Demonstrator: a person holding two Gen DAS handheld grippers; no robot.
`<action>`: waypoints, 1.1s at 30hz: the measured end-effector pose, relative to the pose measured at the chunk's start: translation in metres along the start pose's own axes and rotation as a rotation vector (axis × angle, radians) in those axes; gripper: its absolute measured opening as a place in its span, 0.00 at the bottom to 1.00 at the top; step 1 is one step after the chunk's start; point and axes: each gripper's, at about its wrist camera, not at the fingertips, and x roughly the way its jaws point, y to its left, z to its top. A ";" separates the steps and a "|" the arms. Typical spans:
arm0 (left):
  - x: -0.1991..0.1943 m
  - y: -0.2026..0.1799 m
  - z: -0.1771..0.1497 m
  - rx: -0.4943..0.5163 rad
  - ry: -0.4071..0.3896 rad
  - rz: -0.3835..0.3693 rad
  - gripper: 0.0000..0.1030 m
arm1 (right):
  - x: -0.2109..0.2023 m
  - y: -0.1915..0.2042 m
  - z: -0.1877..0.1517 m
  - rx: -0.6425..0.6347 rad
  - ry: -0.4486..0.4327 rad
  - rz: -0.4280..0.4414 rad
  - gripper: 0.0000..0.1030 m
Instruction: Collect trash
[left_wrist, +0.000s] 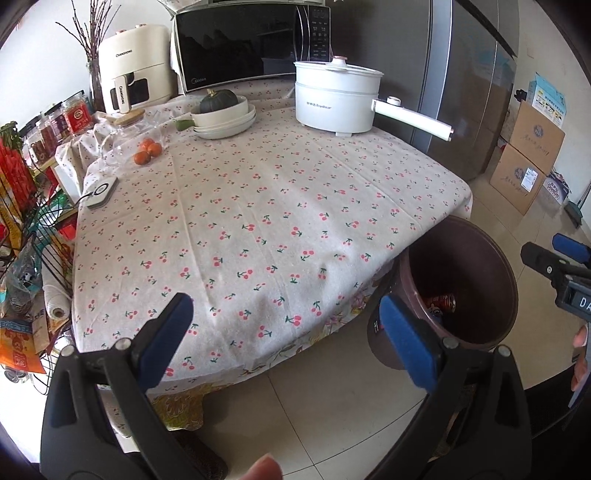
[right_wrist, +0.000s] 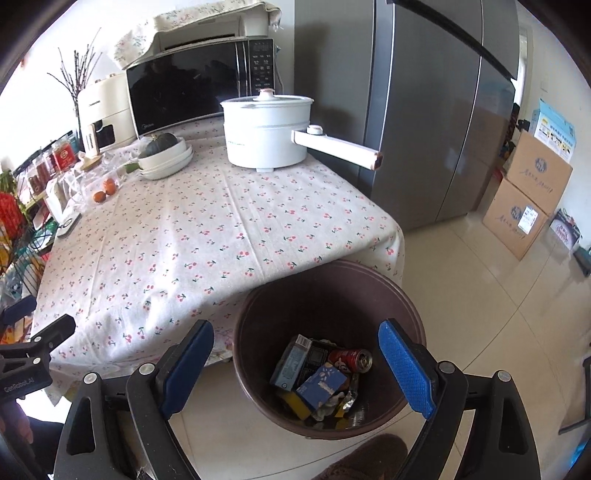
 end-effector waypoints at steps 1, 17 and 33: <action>-0.006 -0.001 -0.002 0.003 -0.018 0.009 0.98 | -0.007 0.004 -0.002 -0.006 -0.017 -0.003 0.90; -0.040 0.002 -0.015 -0.078 -0.113 0.031 0.98 | -0.045 0.025 -0.007 -0.042 -0.174 -0.056 1.00; -0.050 -0.005 -0.014 -0.040 -0.162 0.025 0.98 | -0.044 0.025 -0.011 -0.047 -0.178 -0.053 1.00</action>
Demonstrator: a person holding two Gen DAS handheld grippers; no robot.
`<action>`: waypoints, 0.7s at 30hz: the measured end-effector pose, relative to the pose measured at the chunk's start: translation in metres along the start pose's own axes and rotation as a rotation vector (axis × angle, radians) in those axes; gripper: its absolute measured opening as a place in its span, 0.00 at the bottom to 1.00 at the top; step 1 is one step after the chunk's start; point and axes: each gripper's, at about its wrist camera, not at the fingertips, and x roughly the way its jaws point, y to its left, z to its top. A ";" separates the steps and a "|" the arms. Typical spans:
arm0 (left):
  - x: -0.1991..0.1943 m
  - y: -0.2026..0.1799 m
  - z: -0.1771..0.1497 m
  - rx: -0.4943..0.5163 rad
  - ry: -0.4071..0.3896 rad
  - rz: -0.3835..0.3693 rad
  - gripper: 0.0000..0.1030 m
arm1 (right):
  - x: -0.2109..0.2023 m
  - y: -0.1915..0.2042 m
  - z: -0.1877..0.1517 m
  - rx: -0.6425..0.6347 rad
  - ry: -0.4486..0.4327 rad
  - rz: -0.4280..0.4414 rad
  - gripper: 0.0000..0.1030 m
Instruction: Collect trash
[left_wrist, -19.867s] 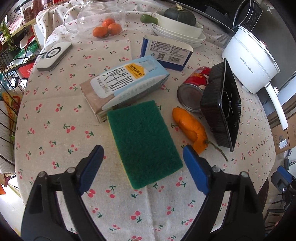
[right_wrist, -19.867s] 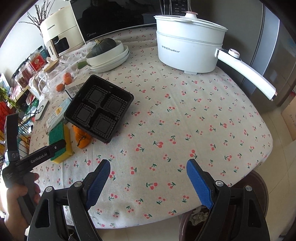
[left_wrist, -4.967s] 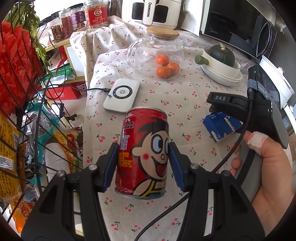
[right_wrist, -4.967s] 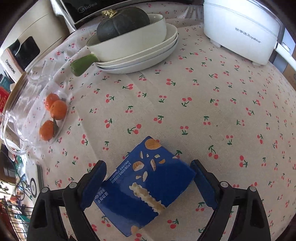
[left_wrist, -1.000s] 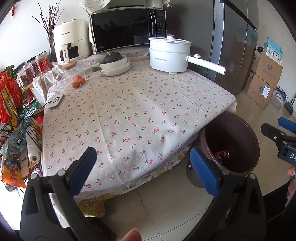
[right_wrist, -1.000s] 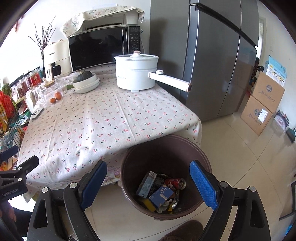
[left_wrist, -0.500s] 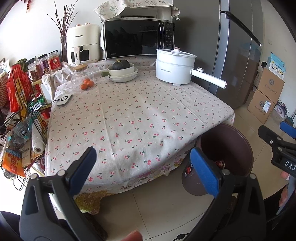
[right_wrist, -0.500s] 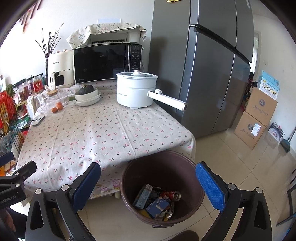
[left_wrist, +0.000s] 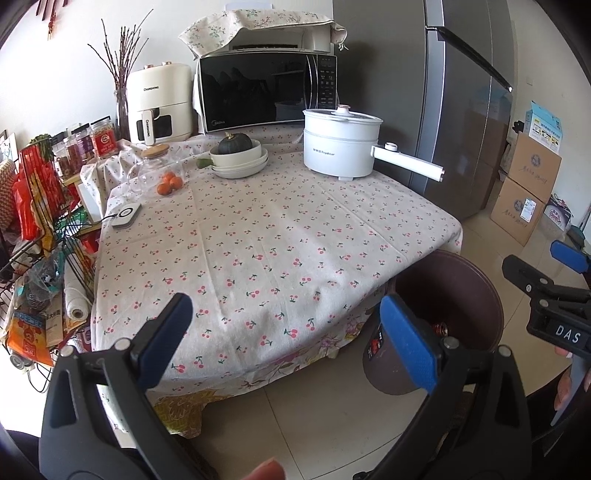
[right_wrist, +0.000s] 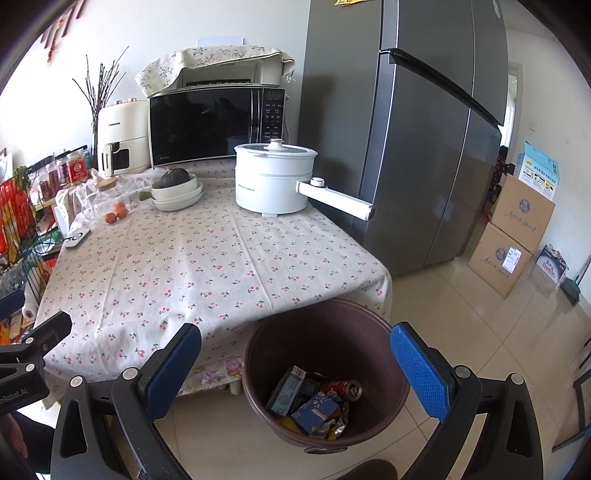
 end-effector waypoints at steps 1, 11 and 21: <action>0.000 0.000 0.000 -0.001 0.001 -0.003 0.98 | 0.000 0.000 0.000 0.000 0.000 0.000 1.00; 0.000 -0.001 0.000 -0.004 0.004 -0.017 0.99 | 0.000 0.000 -0.001 -0.003 0.005 -0.002 1.00; 0.000 -0.002 0.000 -0.004 0.011 -0.022 0.99 | 0.001 -0.001 -0.001 -0.003 0.006 -0.002 1.00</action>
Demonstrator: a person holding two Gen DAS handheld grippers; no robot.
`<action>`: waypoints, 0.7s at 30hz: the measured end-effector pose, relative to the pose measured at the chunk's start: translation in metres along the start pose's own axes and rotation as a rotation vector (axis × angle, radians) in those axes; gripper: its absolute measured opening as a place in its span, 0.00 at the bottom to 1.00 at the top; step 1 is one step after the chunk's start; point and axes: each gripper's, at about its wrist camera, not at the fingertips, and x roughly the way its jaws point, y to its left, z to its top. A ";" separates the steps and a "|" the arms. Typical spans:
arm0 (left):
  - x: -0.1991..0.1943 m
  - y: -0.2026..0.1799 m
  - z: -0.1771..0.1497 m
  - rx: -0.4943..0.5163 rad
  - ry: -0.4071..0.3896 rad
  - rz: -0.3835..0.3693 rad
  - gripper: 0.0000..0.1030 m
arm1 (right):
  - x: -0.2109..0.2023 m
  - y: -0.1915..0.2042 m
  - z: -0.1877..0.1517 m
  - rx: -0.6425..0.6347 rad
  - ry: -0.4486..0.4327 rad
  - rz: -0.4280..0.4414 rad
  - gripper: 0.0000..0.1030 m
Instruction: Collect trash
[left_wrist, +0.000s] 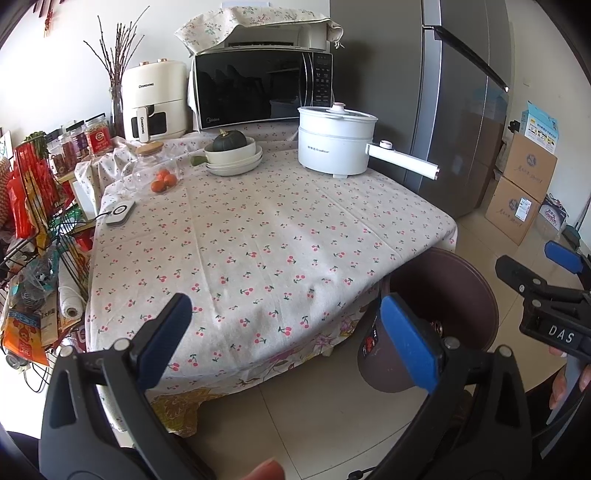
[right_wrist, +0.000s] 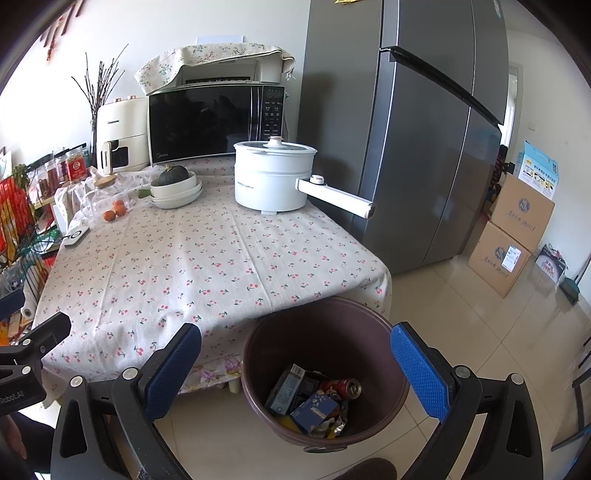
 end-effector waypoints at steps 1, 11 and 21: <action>0.000 0.000 0.000 0.000 0.001 0.000 0.99 | 0.000 0.000 0.000 0.000 0.000 -0.001 1.00; 0.000 0.000 0.000 -0.001 0.000 0.001 0.99 | 0.000 -0.001 0.000 0.001 0.001 -0.001 1.00; 0.000 0.001 0.000 -0.003 -0.001 0.001 0.99 | 0.000 -0.002 -0.001 0.004 0.002 -0.003 1.00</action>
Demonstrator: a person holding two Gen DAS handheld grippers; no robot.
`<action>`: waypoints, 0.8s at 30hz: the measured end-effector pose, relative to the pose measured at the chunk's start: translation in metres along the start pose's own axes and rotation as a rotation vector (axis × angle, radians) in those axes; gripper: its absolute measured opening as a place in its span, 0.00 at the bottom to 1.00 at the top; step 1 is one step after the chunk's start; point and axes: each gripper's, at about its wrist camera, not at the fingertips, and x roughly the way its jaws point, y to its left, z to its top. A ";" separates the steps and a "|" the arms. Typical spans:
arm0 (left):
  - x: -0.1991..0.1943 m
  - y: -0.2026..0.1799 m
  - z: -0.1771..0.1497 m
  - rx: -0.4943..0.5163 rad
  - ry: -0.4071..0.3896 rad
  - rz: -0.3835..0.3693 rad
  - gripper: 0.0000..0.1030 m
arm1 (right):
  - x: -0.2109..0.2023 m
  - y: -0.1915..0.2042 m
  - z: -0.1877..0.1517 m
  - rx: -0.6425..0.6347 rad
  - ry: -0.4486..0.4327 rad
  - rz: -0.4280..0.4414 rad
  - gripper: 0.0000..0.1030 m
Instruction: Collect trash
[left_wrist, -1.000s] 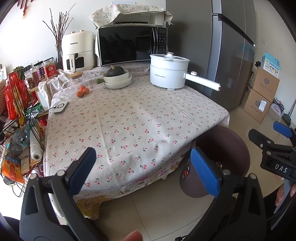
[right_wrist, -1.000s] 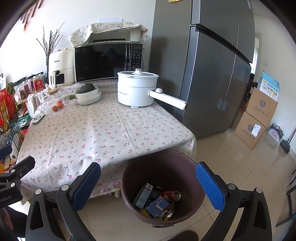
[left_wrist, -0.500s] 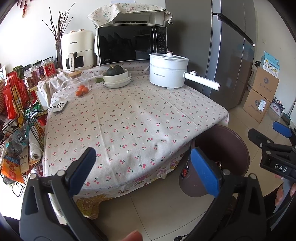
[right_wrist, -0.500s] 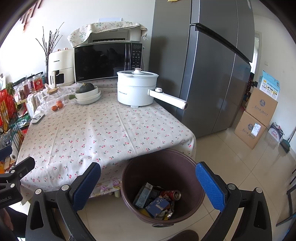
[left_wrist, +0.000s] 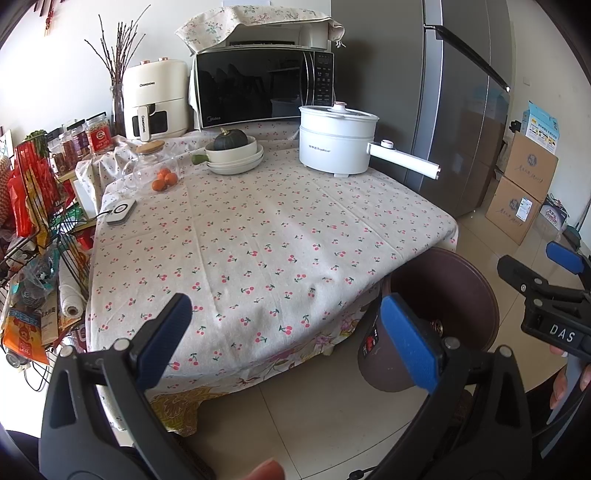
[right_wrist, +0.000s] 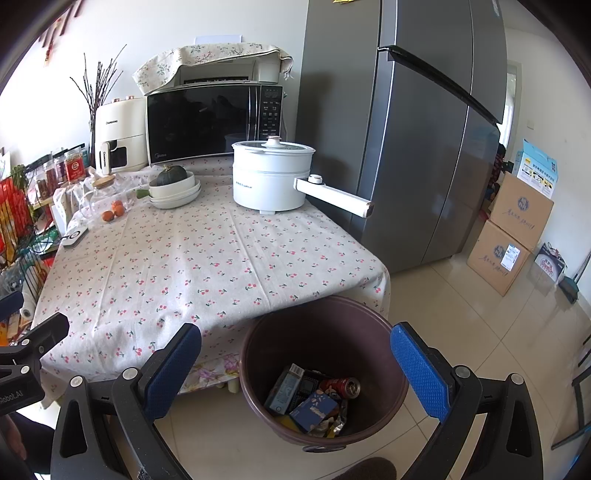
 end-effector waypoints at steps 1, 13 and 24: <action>0.000 0.000 0.000 -0.001 -0.001 0.001 0.99 | 0.000 0.000 0.000 0.000 0.000 0.000 1.00; -0.002 0.001 0.000 0.005 -0.009 0.001 0.99 | 0.000 0.000 0.000 0.002 0.001 -0.006 1.00; 0.006 0.003 0.004 0.003 0.010 -0.004 0.99 | -0.002 -0.001 0.000 0.006 -0.019 -0.023 1.00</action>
